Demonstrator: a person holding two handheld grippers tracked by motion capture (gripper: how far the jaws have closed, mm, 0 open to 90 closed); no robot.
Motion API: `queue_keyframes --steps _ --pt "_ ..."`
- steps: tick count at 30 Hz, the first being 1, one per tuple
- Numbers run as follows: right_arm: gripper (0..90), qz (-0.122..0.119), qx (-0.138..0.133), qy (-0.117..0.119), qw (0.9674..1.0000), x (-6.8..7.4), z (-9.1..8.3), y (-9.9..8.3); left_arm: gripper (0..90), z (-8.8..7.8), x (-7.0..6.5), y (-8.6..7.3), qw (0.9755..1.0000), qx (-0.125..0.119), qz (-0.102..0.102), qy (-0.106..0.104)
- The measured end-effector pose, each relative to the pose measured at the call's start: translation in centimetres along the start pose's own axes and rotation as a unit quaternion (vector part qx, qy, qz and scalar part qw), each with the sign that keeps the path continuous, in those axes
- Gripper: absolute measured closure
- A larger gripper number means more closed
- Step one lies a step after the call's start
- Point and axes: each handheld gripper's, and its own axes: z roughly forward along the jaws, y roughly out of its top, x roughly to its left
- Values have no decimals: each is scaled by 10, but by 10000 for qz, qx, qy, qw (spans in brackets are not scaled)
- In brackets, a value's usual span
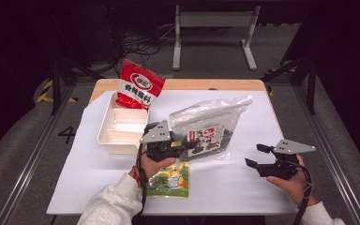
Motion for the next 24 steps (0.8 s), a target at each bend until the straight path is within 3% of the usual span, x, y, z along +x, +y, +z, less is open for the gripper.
queue_keyframes --steps 4,11,17,20,24 --pt "212 27 106 -165 9998 -1 3 -3 736 -14 5 3 9998 -40 4 191" --pt "209 74 115 -142 9998 1 6 -6 736 -43 18 10 9986 -140 121 499" --pt "213 56 200 -87 9997 3 11 -8 736 -85 30 22 9945 -344 440 882" --pt "213 85 231 -65 9997 4 14 -9 736 -104 37 24 9927 -457 467 1013" --pt "222 62 287 -28 9996 7 18 -10 736 -119 44 25 9910 -337 521 1190"
